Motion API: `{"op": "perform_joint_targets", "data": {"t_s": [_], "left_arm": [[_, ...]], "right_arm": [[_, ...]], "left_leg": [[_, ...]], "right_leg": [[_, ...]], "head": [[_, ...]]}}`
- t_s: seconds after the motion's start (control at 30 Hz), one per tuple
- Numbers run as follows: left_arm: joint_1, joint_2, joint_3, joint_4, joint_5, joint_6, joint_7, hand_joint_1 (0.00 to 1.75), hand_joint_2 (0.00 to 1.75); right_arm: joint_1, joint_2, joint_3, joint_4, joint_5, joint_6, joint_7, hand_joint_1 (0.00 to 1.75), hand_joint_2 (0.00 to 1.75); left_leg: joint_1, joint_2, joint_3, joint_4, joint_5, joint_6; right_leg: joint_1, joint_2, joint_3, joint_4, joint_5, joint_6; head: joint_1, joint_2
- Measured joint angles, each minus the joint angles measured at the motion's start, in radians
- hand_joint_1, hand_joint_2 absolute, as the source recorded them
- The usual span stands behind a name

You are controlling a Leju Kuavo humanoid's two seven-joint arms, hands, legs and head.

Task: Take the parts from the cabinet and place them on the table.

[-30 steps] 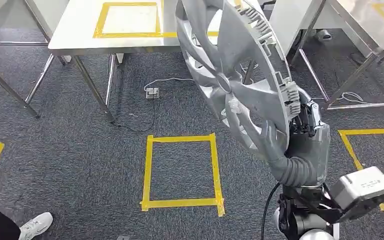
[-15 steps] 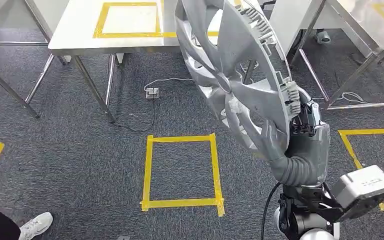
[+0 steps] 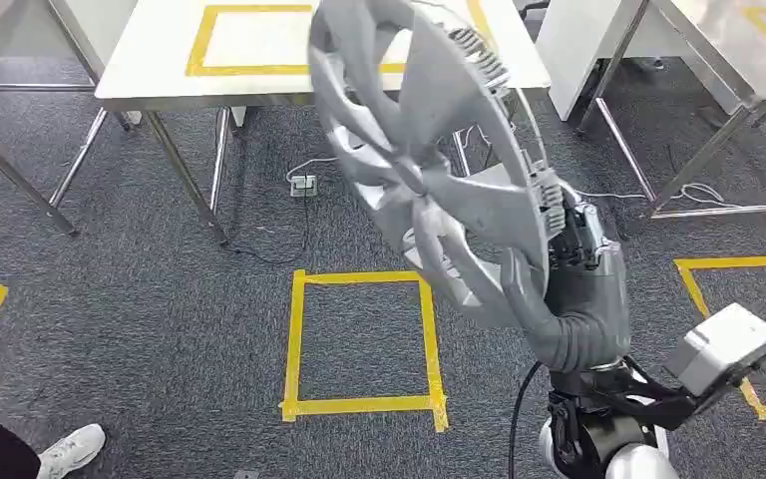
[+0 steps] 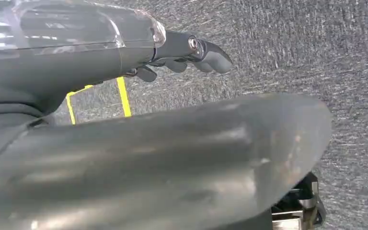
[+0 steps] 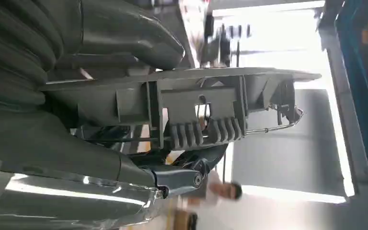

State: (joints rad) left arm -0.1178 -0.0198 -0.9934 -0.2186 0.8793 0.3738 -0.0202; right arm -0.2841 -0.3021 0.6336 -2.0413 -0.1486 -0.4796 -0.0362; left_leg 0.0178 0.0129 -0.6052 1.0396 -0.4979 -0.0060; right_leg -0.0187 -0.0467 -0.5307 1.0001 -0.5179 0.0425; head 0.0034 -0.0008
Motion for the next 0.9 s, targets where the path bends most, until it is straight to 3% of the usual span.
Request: {"op": "perform_joint_targets", "data": {"t_s": [0.13,0.27,0.67,0.9], "left_arm": [[0.0,0.001,0.0,0.0,0.003,-0.006,-0.005,0.0,0.0],[0.0,0.003,0.0,0.0,0.006,-0.006,-0.01,0.0,0.0],[0.0,0.011,0.0,0.0,0.006,-0.007,-0.016,0.0,0.0],[0.0,0.014,0.0,0.0,0.015,-0.007,-0.018,0.0,0.0]], "right_arm": [[-0.02,0.0,0.01,0.018,-0.156,0.111,-0.025,1.75,1.75],[-0.036,0.0,0.025,0.036,-0.265,0.173,-0.04,1.75,1.75],[-0.062,0.0,0.05,0.087,-0.424,0.269,-0.073,1.75,1.75],[-0.069,0.0,0.05,0.111,-0.443,0.274,-0.084,1.75,1.75]], "left_leg": [[0.0,0.001,0.0,0.0,0.0,0.0],[0.0,0.002,0.0,0.0,0.0,0.0],[0.0,0.004,0.0,0.0,0.0,0.0],[0.0,0.004,0.0,0.0,0.0,0.0]], "right_leg": [[0.0,0.0,0.0,0.0,0.0,0.0],[0.0,0.0,0.0,0.0,0.0,0.0],[0.0,0.0,0.0,0.0,0.0,0.0],[0.0,0.0,0.0,0.0,0.0,0.0]], "head": [[0.0,0.0],[0.0,0.0],[0.0,0.0],[0.0,0.0]]}}
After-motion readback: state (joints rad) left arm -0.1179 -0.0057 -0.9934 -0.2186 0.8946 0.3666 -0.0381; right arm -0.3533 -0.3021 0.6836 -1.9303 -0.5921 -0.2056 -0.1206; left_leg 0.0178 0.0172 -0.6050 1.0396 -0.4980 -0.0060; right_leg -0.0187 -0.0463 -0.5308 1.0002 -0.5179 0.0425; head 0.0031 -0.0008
